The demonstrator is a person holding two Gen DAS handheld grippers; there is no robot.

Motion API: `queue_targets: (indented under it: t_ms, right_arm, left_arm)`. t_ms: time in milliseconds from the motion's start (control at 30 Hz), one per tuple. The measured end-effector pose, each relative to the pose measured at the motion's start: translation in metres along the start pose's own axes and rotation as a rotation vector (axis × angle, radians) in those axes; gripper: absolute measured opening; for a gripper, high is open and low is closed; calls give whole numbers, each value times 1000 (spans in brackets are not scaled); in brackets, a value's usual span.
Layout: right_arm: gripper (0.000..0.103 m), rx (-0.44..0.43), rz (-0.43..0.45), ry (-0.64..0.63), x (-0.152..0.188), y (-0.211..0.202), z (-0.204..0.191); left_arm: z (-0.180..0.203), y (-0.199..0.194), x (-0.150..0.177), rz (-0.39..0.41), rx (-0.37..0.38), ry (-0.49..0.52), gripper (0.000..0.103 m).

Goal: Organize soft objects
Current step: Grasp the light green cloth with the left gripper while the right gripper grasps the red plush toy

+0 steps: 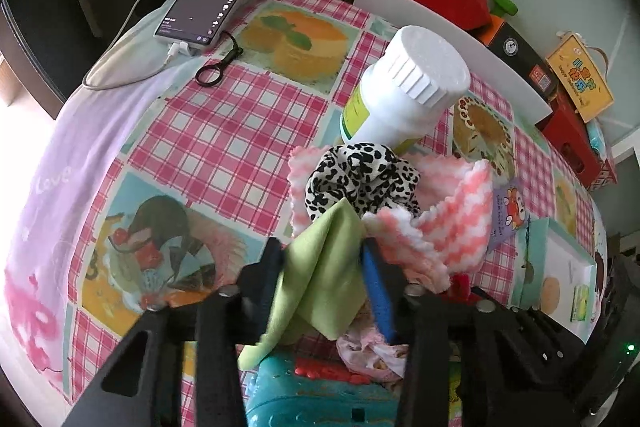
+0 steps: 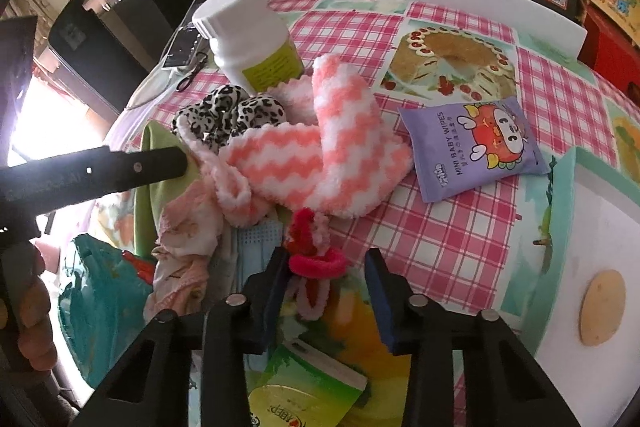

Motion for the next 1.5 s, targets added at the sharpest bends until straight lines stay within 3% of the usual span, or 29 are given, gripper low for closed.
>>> queue_targets:
  t_ms: [133, 300, 933, 1500]
  right_arm:
    - [34, -13, 1, -6, 0, -3, -2]
    - [33, -29, -2, -4, 1, 1, -6]
    - [25, -57, 3, -19, -2, 18, -36]
    - [23, -70, 11, 7, 2, -4, -12]
  left_arm:
    - [-1, 1, -1, 1, 7, -4, 27]
    - [-3, 2, 0, 4, 5, -4, 23]
    - [-5, 5, 1, 2, -1, -4, 21]
    - [-7, -15, -6, 59, 4, 3, 10]
Point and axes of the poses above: each gripper's, at about its wrist camera, not at the fingertips, and y roughly the way its jaws point, z to its right, x to its underside, the point moved 7 cm from there along y, roughly the way its jaws point, and after that the axes turned 7 degrees about z, right-handed, at the moved point
